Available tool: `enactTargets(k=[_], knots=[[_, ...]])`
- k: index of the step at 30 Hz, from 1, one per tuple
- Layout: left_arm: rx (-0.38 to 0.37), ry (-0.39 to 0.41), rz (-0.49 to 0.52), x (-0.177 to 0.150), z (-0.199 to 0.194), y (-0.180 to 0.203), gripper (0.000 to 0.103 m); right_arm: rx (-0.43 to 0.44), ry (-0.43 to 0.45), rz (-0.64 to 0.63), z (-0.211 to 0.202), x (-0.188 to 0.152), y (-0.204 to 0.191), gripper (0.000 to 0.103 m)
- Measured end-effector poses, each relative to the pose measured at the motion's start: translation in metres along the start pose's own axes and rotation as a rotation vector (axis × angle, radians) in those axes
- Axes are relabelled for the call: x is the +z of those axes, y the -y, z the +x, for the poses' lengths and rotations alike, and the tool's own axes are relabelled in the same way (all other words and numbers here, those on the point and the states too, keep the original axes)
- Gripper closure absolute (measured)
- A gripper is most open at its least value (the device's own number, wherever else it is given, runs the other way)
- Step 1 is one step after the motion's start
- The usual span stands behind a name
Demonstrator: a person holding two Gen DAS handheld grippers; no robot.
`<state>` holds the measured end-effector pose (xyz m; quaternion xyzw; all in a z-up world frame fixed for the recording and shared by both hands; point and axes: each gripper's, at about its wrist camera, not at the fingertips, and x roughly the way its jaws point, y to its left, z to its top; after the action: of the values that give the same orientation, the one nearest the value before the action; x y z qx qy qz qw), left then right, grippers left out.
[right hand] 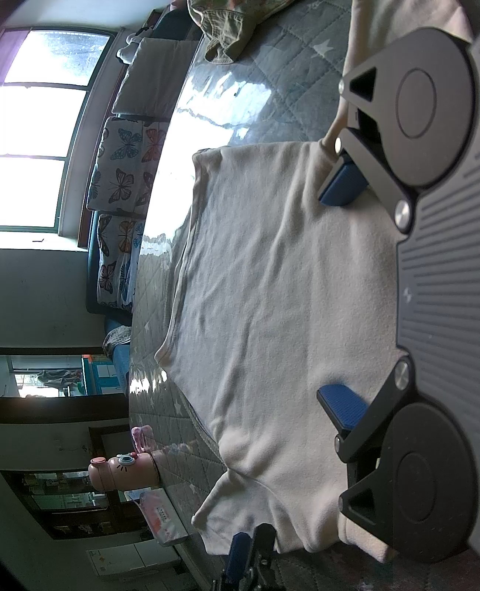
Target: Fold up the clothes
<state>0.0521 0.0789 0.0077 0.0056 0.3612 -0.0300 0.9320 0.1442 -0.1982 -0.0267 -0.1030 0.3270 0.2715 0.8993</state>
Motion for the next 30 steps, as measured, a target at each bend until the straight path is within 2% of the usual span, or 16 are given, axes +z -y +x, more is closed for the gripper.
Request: enactTargets(k=[6, 12, 16, 21, 30], knots=[[-0.002, -0.012, 0.021, -0.006, 0.002, 0.011, 0.047, 0.002, -0.004, -0.001, 0.001, 0.001, 0.0, 0.0], [0.0, 0.003, -0.007, -0.007, -0.004, 0.006, 0.045, 0.001, -0.01, -0.005, 0.001, 0.002, 0.0, 0.0], [0.015, 0.032, -0.051, -0.006, -0.013, -0.003, 0.034, -0.011, -0.03, 0.001, 0.0, 0.006, -0.002, 0.0], [0.069, 0.058, -0.123, -0.007, -0.025, -0.027, 0.02, -0.012, -0.01, -0.019, -0.013, 0.018, -0.015, 0.0], [0.199, 0.09, -0.233, -0.008, -0.038, -0.071, 0.02, 0.095, -0.041, -0.125, -0.012, 0.027, -0.071, 0.0]])
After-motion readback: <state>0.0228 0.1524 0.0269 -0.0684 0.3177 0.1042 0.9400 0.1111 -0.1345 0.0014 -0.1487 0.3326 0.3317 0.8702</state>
